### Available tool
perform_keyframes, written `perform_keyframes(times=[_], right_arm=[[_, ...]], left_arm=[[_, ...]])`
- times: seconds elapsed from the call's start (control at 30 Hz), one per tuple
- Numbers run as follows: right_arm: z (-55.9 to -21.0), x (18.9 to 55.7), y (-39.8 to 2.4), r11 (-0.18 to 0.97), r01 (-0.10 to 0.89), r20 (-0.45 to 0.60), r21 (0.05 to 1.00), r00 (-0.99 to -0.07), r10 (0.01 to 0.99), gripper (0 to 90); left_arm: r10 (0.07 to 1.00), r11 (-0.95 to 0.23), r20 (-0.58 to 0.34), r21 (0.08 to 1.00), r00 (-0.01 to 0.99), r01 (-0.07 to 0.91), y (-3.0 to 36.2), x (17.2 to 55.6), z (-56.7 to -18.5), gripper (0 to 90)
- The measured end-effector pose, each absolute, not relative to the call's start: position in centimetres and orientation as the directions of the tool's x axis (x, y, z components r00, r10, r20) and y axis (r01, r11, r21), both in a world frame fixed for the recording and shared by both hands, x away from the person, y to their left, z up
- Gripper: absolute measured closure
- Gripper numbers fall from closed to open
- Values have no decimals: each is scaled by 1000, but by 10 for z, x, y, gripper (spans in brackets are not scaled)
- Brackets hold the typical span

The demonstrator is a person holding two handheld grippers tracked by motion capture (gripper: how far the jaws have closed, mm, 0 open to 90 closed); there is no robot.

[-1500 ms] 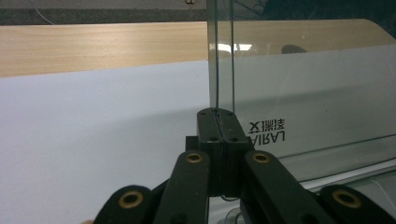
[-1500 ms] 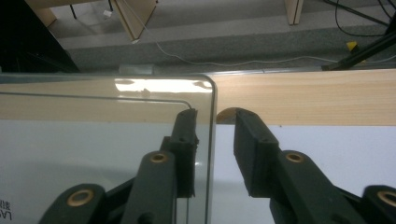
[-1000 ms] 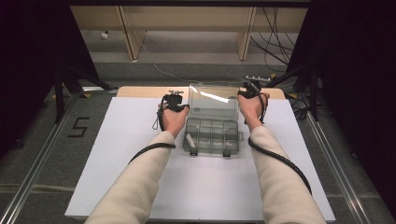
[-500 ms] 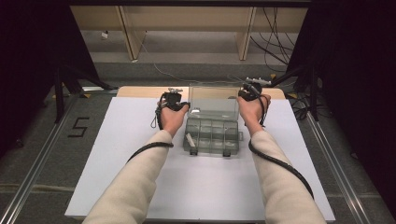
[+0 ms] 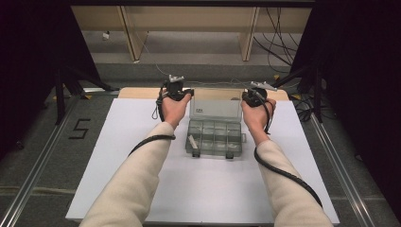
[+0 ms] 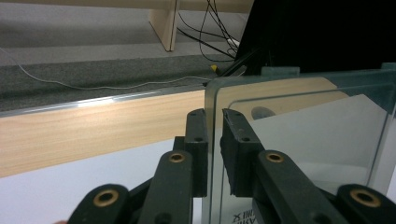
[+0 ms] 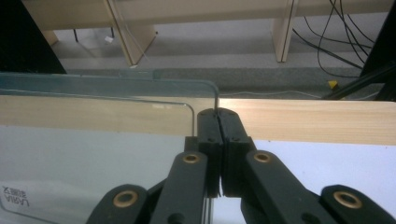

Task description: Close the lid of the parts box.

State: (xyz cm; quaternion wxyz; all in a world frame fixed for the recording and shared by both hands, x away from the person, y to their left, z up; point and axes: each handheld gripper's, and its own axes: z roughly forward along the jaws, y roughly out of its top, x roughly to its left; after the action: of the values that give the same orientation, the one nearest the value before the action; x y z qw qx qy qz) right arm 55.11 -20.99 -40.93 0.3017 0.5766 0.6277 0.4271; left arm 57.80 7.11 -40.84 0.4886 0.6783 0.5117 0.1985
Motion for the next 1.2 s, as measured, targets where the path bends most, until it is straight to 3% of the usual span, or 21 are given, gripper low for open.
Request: perform_keyframes(times=[0.3,1.2], right_arm=[[-407,541,-209,-28,444,110,896,-161,981,889],[-401,538,-210,-20,434,107,901,-177,978,877]], left_arm=[[916,-9,-185,877,355,481,67,572,-406,870],[916,-37,-152,890,372,455,68,557,-402,879]])
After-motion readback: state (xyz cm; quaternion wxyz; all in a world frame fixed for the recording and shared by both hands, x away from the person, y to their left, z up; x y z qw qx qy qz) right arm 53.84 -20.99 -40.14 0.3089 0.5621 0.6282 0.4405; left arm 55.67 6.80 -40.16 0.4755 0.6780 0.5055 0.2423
